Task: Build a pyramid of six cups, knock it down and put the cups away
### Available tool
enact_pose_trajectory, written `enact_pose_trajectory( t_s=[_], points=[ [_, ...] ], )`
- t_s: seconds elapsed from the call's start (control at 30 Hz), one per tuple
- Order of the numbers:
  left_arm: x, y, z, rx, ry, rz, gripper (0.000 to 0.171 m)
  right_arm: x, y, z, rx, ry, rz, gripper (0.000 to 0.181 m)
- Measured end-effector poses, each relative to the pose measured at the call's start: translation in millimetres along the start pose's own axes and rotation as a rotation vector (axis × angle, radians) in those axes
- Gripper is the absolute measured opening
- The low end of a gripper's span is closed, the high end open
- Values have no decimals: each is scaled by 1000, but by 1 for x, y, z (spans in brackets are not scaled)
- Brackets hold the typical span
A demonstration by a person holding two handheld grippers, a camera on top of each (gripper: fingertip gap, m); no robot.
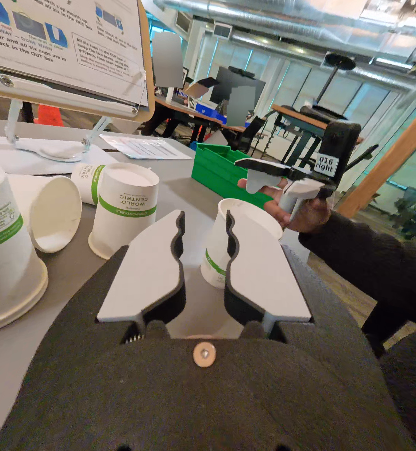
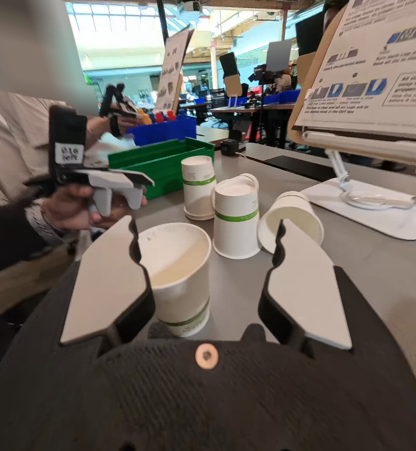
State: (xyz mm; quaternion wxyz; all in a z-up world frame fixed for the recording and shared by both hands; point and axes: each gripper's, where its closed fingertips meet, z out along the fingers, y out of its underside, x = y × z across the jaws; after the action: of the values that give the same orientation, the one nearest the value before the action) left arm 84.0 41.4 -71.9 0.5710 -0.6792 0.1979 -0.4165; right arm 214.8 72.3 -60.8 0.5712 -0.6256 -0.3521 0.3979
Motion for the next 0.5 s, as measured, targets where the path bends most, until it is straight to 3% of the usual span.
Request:
enact_pose_trajectory(
  t_s=[0.1, 0.2, 0.43, 0.5],
  points=[
    [-5, 11, 4, -51, -22, 69, 34, -5, -5, -2, 47, -38, 89, 105],
    [1, 24, 8, -131, 14, 102, 35, -7, -9, -10, 95, 16, 63, 105],
    [-13, 21, 31, -157, -92, 249, 42, -7, 22, -24, -24, 172, 49, 119],
    [-22, 18, 38, -158, -144, 246, 52, -12, 23, -28, -10, 197, 61, 118]
  ],
)
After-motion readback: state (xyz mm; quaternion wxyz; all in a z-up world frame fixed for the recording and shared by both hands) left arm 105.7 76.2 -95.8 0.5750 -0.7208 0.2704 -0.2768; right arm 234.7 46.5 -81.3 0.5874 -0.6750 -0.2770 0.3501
